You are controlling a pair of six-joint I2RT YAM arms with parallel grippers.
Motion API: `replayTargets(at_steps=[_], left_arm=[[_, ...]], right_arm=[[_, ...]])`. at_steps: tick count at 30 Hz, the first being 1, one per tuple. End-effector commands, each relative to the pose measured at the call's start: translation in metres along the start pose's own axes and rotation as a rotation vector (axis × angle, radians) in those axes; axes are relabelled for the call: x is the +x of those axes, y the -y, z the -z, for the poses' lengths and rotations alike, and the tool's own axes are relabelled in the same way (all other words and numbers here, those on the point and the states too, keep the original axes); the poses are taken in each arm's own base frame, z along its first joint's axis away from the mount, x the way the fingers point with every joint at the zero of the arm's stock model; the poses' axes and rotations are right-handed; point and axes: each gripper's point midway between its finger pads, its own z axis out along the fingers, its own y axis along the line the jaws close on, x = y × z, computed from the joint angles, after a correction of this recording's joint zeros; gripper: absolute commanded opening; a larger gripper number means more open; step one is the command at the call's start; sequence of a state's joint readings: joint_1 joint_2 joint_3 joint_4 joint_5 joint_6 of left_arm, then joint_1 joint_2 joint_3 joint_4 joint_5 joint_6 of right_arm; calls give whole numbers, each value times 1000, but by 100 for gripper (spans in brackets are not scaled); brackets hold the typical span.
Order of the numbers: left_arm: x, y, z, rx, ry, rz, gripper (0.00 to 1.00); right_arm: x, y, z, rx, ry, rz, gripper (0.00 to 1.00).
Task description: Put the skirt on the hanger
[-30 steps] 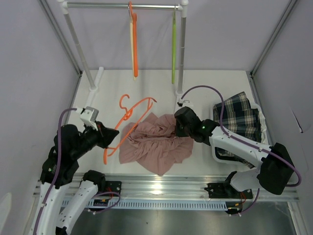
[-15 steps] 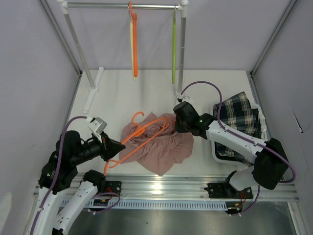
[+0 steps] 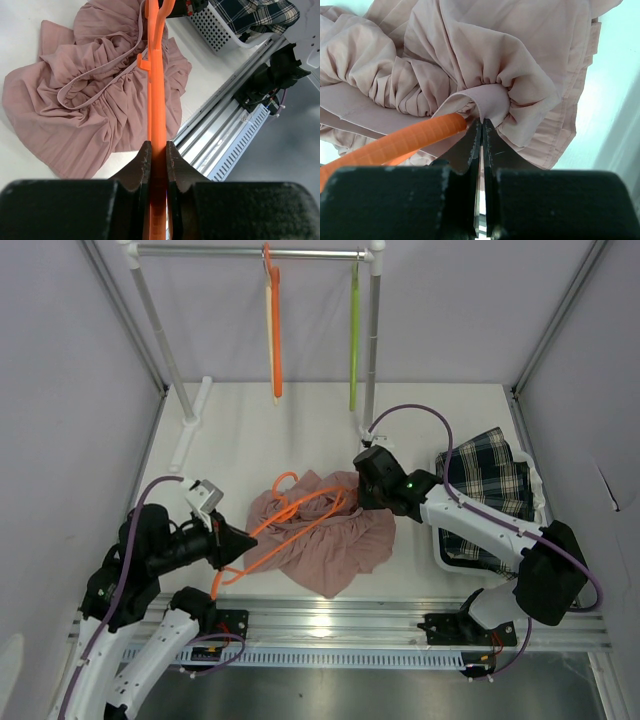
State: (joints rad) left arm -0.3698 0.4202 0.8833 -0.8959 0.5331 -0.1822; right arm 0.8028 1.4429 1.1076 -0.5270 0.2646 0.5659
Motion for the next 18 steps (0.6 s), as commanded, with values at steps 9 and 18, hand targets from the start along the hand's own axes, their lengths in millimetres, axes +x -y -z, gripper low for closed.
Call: replayTargets(at_steps=[9, 18], left_arm=[[-28, 9, -8, 50, 45, -9, 0], [-33, 8, -18, 66, 23, 0, 0]], right_arm=[[-17, -21, 29, -55, 65, 22, 0], [-26, -27, 46, -76, 100, 32, 0]])
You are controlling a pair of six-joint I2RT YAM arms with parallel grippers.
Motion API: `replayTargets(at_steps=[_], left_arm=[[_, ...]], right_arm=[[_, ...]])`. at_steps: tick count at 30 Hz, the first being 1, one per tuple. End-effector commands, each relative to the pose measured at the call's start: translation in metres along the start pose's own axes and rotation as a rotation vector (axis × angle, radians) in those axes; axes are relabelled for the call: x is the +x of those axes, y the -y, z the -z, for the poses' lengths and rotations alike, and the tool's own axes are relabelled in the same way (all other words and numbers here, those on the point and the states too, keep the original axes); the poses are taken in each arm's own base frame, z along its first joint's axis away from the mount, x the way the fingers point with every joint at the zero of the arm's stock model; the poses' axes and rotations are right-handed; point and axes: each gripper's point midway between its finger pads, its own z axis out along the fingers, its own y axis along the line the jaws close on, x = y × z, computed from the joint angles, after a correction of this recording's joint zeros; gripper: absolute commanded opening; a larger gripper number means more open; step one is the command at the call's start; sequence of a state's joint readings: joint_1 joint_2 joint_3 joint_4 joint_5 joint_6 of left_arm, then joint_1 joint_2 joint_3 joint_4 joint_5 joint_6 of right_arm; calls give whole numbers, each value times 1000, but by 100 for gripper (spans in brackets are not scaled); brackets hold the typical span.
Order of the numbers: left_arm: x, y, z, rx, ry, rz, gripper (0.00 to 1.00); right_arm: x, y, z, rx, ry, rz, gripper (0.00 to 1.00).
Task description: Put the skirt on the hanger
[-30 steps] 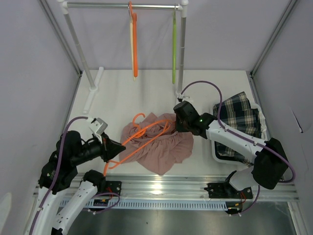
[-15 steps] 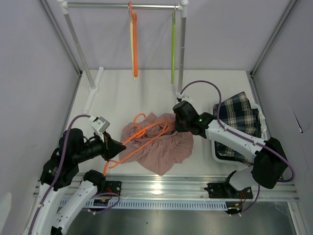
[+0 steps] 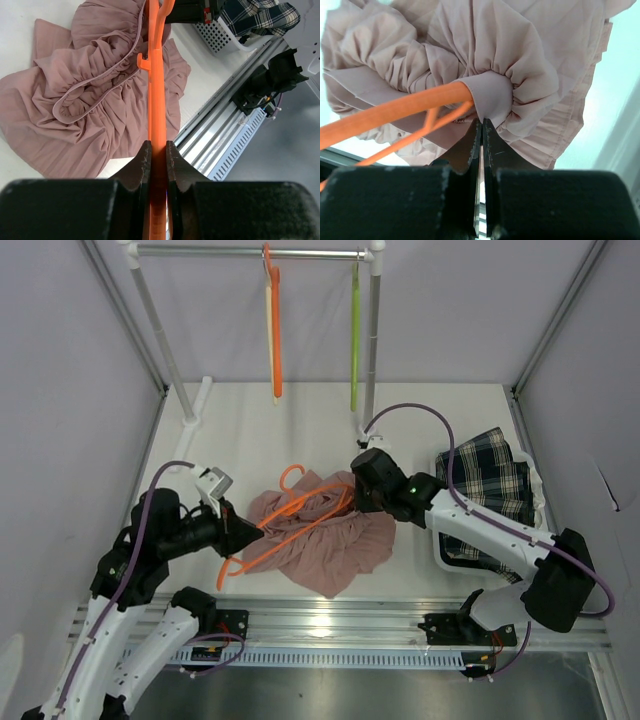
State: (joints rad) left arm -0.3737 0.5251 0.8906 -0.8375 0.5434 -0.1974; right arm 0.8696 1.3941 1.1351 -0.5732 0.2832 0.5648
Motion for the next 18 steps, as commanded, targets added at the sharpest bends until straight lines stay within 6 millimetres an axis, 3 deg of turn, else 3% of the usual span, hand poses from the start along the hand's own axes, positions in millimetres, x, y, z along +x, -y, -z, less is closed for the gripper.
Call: replayTargets(at_steps=[1, 18], left_arm=[[-25, 14, 0, 55, 60, -39, 0], [-46, 10, -51, 12, 69, -77, 0]], right_arm=[[-29, -7, 21, -26, 82, -8, 0], [-38, -9, 46, -60, 115, -3, 0]])
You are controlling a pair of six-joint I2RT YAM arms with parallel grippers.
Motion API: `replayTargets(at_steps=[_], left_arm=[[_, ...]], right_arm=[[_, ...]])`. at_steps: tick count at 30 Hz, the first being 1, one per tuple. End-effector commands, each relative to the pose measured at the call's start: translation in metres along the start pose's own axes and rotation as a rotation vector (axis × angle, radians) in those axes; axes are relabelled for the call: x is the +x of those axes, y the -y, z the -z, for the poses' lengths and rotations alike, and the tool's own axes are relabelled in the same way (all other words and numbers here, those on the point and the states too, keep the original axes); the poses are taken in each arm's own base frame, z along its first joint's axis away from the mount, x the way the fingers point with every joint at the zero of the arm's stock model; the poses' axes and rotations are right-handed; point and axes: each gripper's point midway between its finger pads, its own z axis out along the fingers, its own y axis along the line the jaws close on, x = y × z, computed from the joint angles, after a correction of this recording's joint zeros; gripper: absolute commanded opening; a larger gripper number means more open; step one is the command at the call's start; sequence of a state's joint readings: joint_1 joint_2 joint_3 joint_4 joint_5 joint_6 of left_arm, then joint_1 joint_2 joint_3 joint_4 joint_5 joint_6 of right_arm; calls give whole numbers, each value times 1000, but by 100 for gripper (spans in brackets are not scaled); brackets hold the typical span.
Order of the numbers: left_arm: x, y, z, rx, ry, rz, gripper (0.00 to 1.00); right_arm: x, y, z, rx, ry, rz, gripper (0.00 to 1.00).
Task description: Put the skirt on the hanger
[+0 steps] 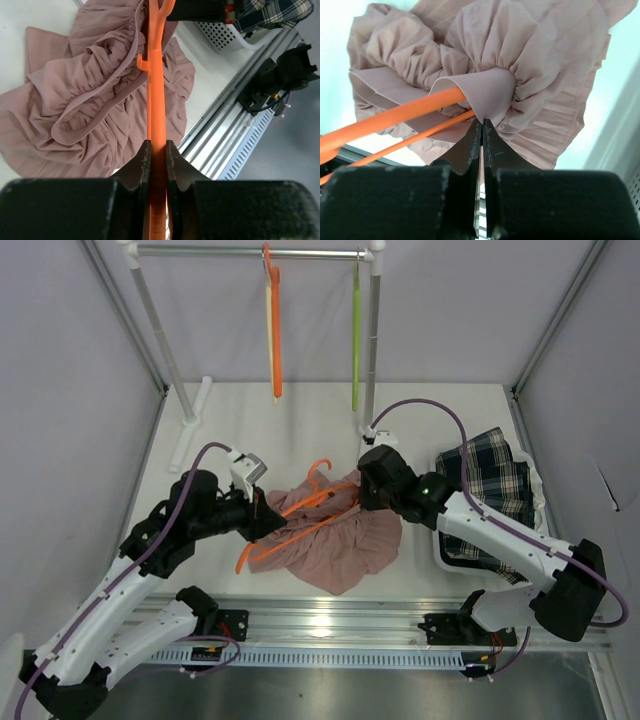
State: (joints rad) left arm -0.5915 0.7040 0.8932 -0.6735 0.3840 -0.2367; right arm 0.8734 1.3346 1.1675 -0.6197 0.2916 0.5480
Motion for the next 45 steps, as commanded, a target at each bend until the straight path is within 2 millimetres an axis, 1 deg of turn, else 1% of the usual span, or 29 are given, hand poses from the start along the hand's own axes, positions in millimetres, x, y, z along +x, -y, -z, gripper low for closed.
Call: replayTargets(at_steps=[1, 5, 6, 11, 13, 14, 16, 17, 19, 24, 25, 26, 28, 29, 31, 32, 34, 35, 37, 38, 42, 45], left_arm=[[-39, 4, -6, -9, 135, -34, 0], [-44, 3, -18, -5, 137, -42, 0], [-43, -1, -23, -16, 126, -42, 0], [-45, 1, -39, 4, 113, -45, 0], [-45, 0, -48, 8, 107, -45, 0], [-41, -1, -52, 9, 97, -40, 0], [-40, -3, -61, 8, 95, -34, 0], [-36, -4, -65, 12, 85, -26, 0], [-37, -3, -71, 16, 90, -24, 0], [-29, -5, -78, 15, 83, -18, 0], [-29, -5, -79, 18, 88, -18, 0], [-25, -5, -80, 19, 80, -14, 0], [-22, -6, -82, 19, 76, -14, 0], [-20, -5, -83, 18, 71, -15, 0], [-18, -5, -85, 18, 66, -17, 0], [-14, -6, -87, 18, 58, -15, 0], [-13, -6, -88, 16, 57, -14, 0], [-11, -6, -89, 16, 53, -13, 0], [-10, -6, -90, 15, 50, -13, 0], [-9, -5, -91, 17, 49, -14, 0], [-8, -6, -92, 11, 42, -16, 0], [-7, -5, -93, 10, 39, -17, 0]], right_arm=[[-25, -8, 23, -40, 78, -11, 0], [-23, -8, 28, -43, 79, -7, 0], [-22, -9, 29, -46, 78, -8, 0], [-19, -10, 33, -51, 74, -2, 0], [-19, -11, 34, -52, 78, -1, 0], [-18, -11, 34, -54, 77, -3, 0], [-13, -11, 31, -54, 68, 3, 0], [-12, -10, 30, -52, 67, 5, 0], [-6, -7, 26, -46, 59, 12, 0], [3, -3, 17, -38, 46, 22, 1], [4, -3, 15, -36, 45, 25, 2], [6, -2, 14, -35, 44, 29, 6], [6, -2, 13, -40, 46, 35, 11], [6, -3, 13, -43, 49, 37, 19], [6, -5, 13, -51, 52, 48, 25], [5, -5, 14, -53, 55, 51, 32], [5, -9, 16, -70, 59, 64, 39], [3, -11, 19, -78, 71, 67, 45], [2, -17, 24, -99, 85, 81, 48], [-3, -20, 30, -115, 111, 84, 50], [-13, -33, 45, -173, 168, 100, 50], [-19, -41, 52, -208, 205, 113, 51]])
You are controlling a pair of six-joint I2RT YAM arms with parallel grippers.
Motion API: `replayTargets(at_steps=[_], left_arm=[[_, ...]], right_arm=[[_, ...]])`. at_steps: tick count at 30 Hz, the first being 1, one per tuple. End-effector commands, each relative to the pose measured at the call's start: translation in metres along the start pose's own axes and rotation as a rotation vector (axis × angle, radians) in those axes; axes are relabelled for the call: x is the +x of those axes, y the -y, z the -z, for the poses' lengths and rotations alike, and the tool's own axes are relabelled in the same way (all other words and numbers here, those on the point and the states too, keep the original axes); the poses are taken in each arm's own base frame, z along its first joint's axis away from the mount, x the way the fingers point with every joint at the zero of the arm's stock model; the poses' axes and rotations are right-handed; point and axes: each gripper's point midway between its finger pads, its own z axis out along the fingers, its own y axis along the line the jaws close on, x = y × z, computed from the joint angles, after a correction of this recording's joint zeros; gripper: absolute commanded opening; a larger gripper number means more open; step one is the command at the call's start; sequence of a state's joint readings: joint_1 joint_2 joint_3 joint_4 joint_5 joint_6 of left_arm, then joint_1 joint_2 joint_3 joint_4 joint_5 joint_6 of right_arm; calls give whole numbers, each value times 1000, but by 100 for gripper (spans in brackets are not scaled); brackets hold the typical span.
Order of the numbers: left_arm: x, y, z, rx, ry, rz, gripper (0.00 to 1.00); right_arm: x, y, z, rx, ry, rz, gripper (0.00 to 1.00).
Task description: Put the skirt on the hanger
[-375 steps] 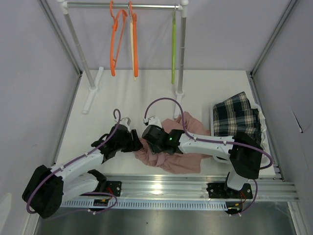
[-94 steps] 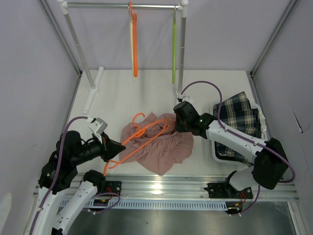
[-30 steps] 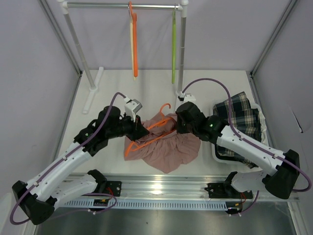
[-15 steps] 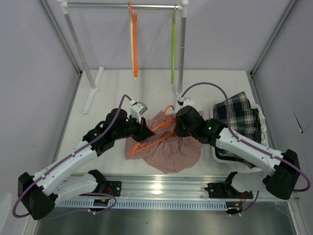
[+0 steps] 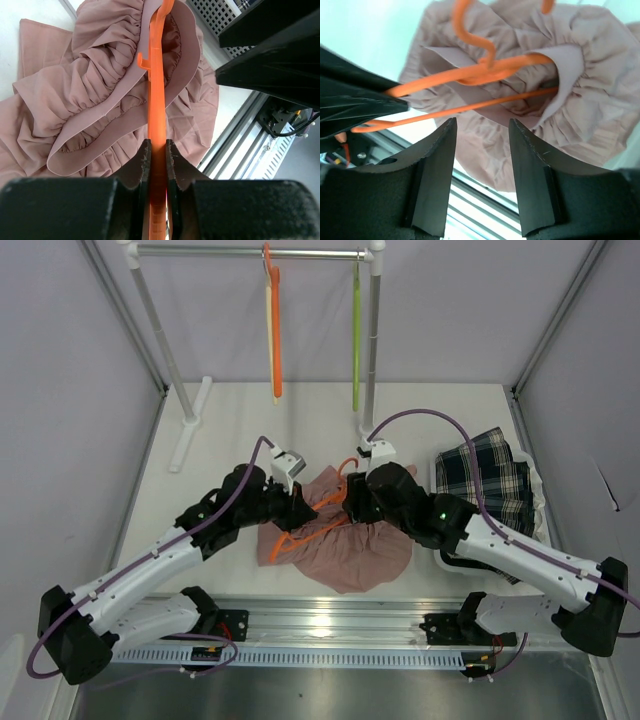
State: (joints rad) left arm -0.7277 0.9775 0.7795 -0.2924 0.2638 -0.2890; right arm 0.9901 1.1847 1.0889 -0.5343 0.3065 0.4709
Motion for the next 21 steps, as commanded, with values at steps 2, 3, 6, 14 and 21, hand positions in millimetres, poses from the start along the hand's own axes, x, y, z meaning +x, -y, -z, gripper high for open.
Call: replayTargets(at_steps=[2, 3, 6, 14, 21], left_arm=[[-15, 6, -3, 15, 62, -10, 0], [-14, 6, -3, 16, 60, -11, 0], [-15, 7, -3, 18, 62, -13, 0], [-17, 11, -5, 25, 58, -20, 0], [-18, 13, -5, 23, 55, -25, 0]], right_arm=[[-28, -16, 10, -67, 113, 17, 52], [-28, -16, 7, -60, 110, 23, 52], [-27, -15, -4, -45, 112, 41, 54], [-36, -18, -29, -49, 137, 48, 54], [-32, -7, -45, 8, 134, 55, 53]])
